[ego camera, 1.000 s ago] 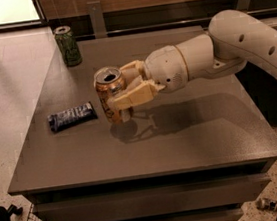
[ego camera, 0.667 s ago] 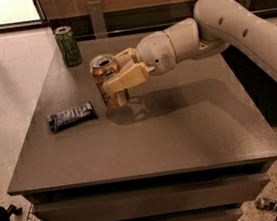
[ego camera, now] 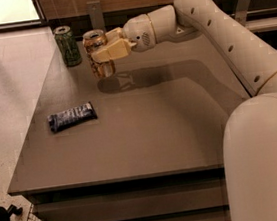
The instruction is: Move orange can near green can
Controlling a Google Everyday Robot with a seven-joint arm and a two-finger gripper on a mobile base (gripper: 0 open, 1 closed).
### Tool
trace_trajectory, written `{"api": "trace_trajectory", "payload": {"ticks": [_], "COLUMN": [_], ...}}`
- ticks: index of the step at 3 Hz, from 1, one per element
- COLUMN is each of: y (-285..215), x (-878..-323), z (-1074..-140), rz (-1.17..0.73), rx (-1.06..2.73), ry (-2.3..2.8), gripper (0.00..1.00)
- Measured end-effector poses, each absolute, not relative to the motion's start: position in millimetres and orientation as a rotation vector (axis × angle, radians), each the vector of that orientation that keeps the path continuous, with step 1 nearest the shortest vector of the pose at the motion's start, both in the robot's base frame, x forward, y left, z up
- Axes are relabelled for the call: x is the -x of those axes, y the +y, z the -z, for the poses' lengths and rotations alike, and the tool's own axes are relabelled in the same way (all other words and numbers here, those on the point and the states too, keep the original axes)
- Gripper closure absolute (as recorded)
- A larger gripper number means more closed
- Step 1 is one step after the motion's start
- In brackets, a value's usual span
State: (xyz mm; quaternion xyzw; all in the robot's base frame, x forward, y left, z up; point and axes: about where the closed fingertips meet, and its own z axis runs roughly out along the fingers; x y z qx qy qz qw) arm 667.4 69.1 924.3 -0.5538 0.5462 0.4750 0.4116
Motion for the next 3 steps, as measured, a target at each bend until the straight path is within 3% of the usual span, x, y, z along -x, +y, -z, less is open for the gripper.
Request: {"api": "trace_trajectory", "payload": {"ticks": [2, 3], "y": [41.2, 31.6], "x": [-766.0, -780.4], "z": [-964.1, -956.4], "rz": [-0.956, -0.879], "rx": [1.197, 1.173], "ry": [1.328, 1.390], "gripper": [1.00, 1.00]}}
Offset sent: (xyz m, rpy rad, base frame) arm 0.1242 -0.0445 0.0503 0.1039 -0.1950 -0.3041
